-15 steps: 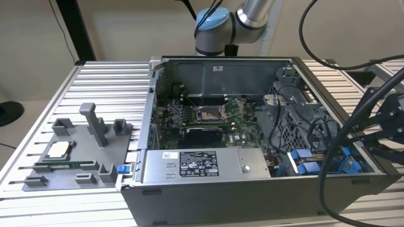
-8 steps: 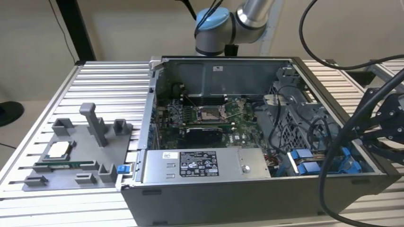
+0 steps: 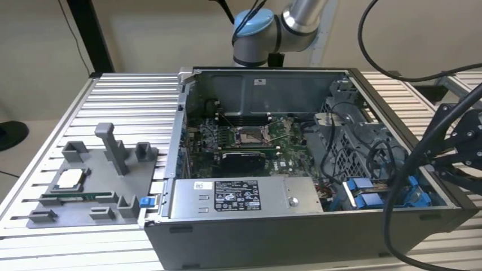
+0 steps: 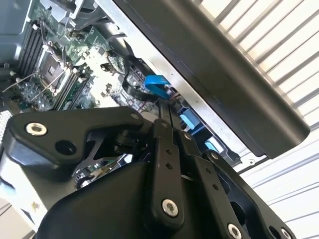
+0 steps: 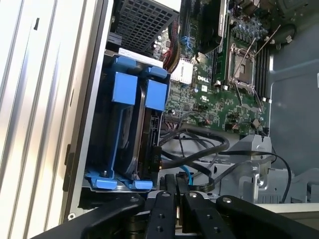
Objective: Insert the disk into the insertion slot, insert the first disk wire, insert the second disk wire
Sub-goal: 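Insert the second disk wire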
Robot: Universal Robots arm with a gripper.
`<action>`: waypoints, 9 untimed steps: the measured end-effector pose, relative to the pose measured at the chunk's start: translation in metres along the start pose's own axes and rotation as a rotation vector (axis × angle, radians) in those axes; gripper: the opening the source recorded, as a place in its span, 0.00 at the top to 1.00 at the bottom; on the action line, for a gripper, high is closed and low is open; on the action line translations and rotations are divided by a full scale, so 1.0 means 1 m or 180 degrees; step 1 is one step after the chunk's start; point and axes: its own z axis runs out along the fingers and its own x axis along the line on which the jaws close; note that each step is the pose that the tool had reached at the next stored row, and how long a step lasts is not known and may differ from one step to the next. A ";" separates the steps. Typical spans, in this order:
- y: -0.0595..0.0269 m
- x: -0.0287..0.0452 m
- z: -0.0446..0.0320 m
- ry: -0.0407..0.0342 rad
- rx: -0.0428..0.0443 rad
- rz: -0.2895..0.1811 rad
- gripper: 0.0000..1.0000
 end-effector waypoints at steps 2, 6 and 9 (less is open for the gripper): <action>0.0004 0.0027 -0.0012 -0.0003 0.0000 -0.0001 1.00; 0.0016 0.0083 -0.0038 -0.0014 0.0001 -0.0003 0.00; 0.0024 0.0133 -0.0057 -0.0023 0.0002 -0.0004 0.00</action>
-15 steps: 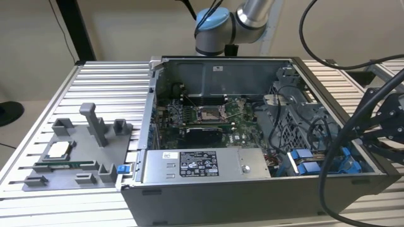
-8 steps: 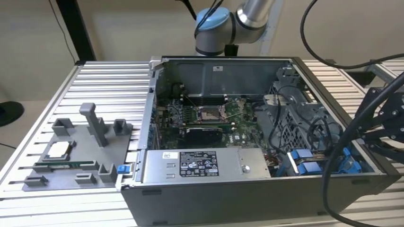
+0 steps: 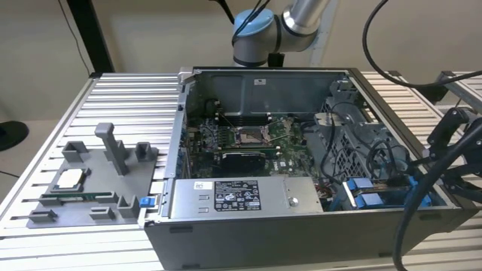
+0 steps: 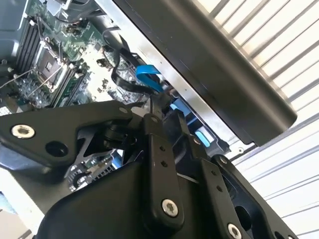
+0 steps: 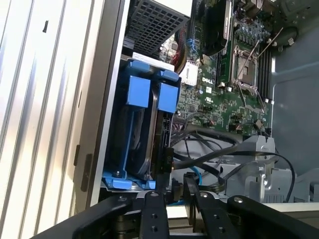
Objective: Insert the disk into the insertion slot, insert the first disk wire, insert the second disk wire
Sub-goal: 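Insert the second disk wire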
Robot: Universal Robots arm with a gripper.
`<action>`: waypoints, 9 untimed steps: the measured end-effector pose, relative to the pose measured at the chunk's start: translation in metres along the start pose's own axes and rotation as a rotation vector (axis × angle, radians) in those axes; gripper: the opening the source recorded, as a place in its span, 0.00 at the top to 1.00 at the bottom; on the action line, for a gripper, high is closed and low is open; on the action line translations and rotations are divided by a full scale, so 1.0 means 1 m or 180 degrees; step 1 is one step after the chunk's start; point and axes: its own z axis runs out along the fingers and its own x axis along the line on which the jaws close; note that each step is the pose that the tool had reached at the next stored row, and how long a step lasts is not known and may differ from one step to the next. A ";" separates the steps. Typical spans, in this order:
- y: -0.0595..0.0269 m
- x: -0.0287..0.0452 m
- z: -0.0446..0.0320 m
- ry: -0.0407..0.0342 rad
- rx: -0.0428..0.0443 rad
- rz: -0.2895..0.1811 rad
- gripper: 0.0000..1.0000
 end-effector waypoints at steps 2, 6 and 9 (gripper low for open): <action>-0.0001 0.0010 0.0020 -0.0003 0.0003 -0.0003 0.00; 0.0003 0.0021 0.0045 -0.0049 0.0017 -0.0010 0.00; 0.0010 0.0026 0.0057 -0.0076 0.0029 -0.0006 0.00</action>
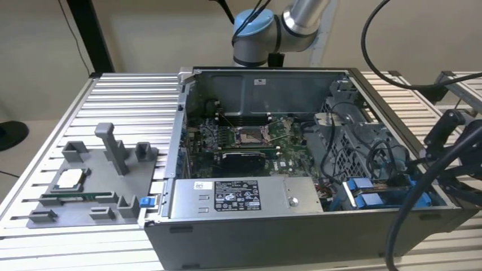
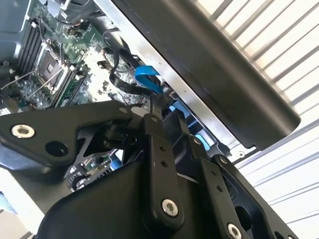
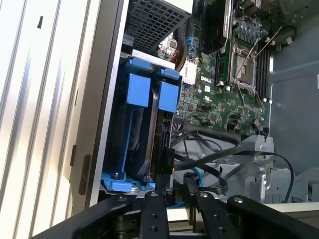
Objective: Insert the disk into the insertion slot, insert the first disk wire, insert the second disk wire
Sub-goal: 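Insert the second disk wire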
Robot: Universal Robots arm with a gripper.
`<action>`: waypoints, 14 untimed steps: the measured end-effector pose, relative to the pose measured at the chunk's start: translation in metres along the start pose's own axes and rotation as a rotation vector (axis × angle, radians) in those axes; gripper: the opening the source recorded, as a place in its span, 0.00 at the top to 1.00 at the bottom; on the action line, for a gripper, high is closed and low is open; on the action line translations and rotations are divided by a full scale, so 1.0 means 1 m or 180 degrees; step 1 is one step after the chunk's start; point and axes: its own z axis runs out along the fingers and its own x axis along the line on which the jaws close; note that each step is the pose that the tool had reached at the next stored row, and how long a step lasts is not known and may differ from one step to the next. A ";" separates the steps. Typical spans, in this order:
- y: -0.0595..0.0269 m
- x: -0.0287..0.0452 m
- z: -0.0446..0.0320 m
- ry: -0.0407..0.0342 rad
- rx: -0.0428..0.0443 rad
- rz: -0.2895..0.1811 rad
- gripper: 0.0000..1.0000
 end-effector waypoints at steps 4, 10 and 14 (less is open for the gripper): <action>0.0006 0.0004 0.0011 -0.0045 0.0021 0.0021 0.00; 0.0012 0.0017 0.0009 -0.0080 0.0032 0.0030 1.00; 0.0014 0.0018 0.0008 -0.0081 0.0032 0.0030 1.00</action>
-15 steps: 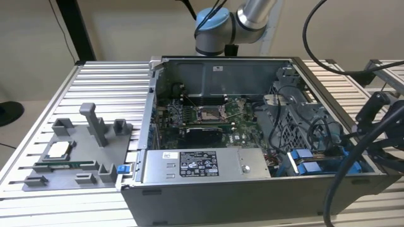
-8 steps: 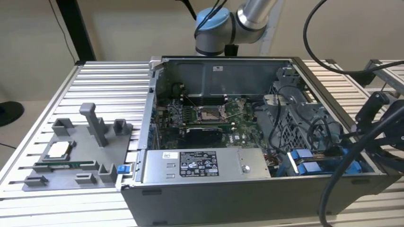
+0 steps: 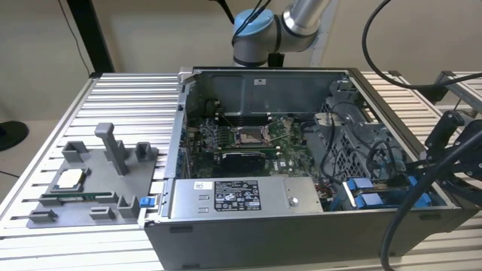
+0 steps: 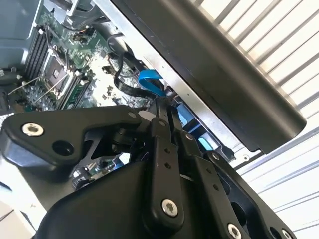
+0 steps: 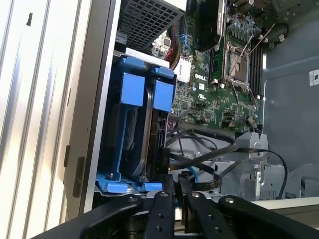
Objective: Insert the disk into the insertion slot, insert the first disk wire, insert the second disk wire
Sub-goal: 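Insert the second disk wire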
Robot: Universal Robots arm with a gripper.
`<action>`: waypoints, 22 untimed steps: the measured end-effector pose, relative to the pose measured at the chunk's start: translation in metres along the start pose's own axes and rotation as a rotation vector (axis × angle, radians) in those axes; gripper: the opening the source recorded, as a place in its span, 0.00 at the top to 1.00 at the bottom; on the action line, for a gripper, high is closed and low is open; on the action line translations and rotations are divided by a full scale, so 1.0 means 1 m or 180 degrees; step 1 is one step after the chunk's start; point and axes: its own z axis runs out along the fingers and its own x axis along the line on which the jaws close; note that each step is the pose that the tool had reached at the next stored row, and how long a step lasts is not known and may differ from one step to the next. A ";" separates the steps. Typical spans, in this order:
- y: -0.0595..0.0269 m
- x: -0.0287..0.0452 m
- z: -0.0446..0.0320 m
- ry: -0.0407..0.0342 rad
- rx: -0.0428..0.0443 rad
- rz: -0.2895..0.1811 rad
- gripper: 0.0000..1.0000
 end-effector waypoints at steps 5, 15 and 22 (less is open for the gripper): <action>0.0007 -0.0022 -0.0040 0.0000 0.0000 0.0000 1.00; 0.0035 -0.0105 -0.0193 0.0042 -0.0003 0.0008 0.00; 0.0030 -0.0086 -0.0162 0.0234 -0.0019 0.0041 0.00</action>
